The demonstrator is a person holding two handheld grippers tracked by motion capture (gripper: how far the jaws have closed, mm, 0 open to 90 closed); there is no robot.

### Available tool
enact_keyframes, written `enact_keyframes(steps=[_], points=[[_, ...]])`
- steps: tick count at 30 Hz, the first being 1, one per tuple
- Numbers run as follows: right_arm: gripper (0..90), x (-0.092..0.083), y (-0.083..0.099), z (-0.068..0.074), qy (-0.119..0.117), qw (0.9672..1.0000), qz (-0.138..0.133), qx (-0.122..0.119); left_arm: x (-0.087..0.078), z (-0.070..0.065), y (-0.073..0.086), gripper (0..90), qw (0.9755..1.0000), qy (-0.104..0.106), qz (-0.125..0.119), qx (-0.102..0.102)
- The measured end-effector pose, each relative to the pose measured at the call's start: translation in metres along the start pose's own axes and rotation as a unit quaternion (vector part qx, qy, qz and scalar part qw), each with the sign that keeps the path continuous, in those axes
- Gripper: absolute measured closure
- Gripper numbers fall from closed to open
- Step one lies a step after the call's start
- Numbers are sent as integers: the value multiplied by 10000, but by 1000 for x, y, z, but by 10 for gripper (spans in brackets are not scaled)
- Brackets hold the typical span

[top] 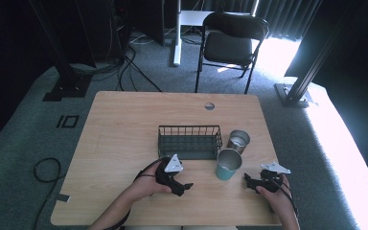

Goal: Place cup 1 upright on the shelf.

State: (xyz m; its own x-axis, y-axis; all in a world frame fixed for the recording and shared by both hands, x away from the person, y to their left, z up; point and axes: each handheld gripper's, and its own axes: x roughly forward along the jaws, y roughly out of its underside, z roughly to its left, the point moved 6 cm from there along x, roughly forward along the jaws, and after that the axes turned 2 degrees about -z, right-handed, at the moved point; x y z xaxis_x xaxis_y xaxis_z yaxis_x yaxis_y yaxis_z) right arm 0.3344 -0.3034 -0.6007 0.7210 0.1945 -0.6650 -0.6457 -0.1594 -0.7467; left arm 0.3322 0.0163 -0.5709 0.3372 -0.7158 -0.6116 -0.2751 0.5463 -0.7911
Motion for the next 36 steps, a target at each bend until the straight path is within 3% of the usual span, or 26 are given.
enact_keyframes(steps=[20, 36], points=[[110, 0, 0, 0, -2, 10000, -2, -2, 30, -19, -44, 81, 9979, 349, -512, 183], [111, 0, 0, 0, -3, 10000, -3, 1, 49, -23, -68, 81, 9963, 383, -694, 320]])
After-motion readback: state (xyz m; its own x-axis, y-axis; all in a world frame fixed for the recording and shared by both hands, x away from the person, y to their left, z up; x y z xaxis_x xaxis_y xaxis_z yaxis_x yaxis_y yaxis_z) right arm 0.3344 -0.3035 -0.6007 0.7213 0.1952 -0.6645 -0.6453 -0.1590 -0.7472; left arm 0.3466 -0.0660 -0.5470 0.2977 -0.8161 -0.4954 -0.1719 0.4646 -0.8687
